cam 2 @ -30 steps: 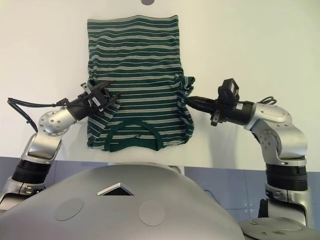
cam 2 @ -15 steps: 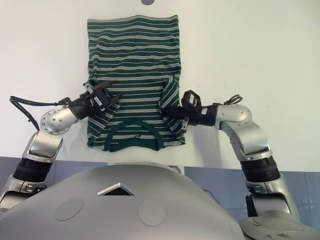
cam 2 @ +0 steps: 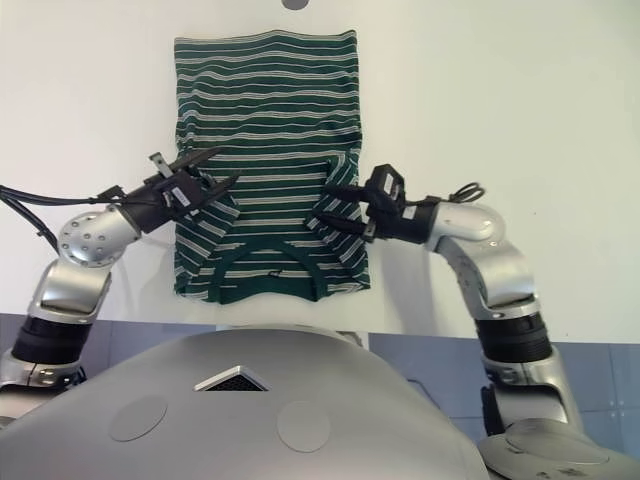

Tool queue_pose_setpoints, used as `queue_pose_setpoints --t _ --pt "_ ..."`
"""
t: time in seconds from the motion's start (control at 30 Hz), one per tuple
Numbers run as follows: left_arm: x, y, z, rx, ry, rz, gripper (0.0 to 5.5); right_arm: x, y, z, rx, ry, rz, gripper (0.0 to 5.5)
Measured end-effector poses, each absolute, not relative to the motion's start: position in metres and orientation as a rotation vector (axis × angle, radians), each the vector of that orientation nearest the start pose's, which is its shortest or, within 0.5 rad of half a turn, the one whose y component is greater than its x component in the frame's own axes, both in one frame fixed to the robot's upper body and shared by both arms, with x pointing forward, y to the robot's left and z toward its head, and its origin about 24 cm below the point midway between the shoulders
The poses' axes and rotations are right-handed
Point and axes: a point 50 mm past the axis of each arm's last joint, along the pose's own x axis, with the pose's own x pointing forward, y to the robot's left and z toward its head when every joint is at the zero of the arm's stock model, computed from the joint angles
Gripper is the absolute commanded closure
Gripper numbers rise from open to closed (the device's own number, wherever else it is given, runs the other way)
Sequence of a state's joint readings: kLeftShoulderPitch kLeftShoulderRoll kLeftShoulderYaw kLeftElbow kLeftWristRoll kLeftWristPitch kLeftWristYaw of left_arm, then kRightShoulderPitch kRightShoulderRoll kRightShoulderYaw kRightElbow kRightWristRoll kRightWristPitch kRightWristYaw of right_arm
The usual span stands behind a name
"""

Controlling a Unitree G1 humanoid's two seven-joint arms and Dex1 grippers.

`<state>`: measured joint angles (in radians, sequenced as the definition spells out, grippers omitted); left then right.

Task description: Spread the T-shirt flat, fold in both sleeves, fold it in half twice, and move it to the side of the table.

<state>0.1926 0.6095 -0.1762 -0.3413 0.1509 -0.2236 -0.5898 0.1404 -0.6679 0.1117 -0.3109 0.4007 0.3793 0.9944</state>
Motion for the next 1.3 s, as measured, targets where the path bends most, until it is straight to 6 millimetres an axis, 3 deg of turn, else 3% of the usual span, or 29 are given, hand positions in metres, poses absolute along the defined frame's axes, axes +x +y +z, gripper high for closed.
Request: queue_pose_setpoints --t 0.13,0.23,0.33,0.47,0.6,0.77,0.97,1.3 --pt "0.157 0.2 0.108 0.914 -0.011 -1.109 3.57 0.187 -0.242 0.084 -0.504 0.506 1.186 2.03" --pt "0.152 0.222 0.125 1.004 0.052 -1.162 3.57 0.169 -0.26 0.085 -0.636 0.591 1.268 1.83" --pt "0.141 0.228 0.121 1.028 0.104 -1.241 3.57 0.154 -0.268 0.081 -0.636 0.649 1.321 1.83" --pt "0.119 0.223 0.102 1.004 0.155 -1.357 3.57 0.139 -0.261 0.067 -0.569 0.67 1.351 1.83" --pt "0.106 0.231 0.08 1.079 0.191 -1.426 3.57 0.137 -0.24 0.053 -0.595 0.53 1.321 1.83" --pt "0.106 0.242 0.071 1.187 0.172 -1.449 3.57 0.137 -0.23 0.053 -0.725 0.406 1.306 1.83" --pt "0.109 0.231 0.066 1.236 0.071 -1.463 3.57 0.135 -0.221 0.055 -0.846 0.33 1.359 1.83" --pt "0.112 0.226 0.056 1.252 -0.026 -1.435 3.57 0.132 -0.219 0.057 -0.889 0.308 1.408 1.83"
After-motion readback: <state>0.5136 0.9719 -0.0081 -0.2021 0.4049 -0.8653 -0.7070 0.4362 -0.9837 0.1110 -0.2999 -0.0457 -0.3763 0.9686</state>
